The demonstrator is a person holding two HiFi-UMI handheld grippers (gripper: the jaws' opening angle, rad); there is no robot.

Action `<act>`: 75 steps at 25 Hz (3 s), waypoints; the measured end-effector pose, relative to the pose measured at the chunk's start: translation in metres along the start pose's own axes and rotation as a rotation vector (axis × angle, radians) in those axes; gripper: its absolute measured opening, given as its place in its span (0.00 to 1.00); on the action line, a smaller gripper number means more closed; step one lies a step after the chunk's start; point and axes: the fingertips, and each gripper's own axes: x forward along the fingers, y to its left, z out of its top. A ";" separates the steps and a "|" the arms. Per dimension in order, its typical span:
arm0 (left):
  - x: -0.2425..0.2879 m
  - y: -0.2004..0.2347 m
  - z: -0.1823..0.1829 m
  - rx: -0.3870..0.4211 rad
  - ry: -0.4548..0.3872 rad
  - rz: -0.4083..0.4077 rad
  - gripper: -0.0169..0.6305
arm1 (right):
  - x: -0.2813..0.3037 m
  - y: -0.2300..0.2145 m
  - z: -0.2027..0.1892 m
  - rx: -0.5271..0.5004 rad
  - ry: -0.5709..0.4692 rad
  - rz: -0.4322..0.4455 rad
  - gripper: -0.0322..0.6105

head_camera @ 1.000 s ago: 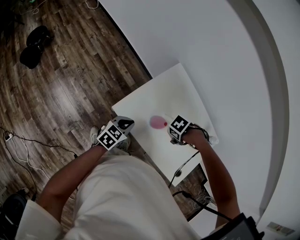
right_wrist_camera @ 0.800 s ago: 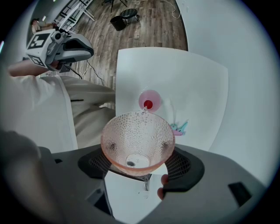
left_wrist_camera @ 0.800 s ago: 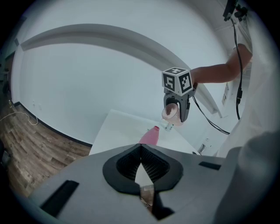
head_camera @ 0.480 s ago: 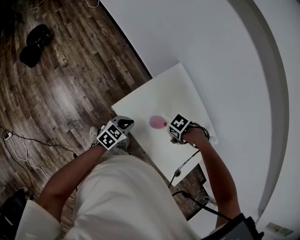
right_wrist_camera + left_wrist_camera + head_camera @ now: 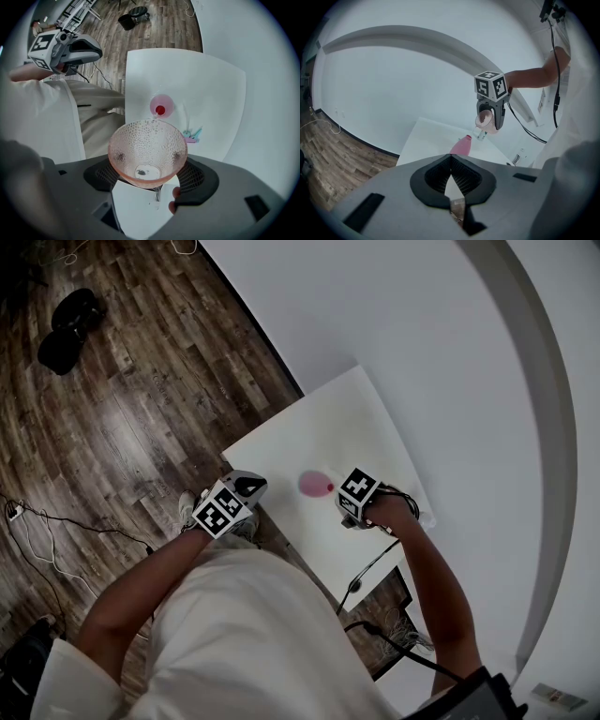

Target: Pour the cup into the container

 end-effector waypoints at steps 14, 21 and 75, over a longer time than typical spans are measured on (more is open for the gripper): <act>0.001 0.001 -0.002 0.000 -0.004 0.007 0.04 | -0.004 -0.006 -0.002 0.002 0.009 -0.002 0.62; 0.001 0.001 -0.004 0.000 -0.003 0.007 0.04 | -0.004 -0.004 -0.003 -0.009 0.018 0.002 0.62; 0.000 0.006 -0.009 -0.020 -0.005 0.006 0.04 | -0.012 0.001 -0.008 -0.048 0.130 0.037 0.62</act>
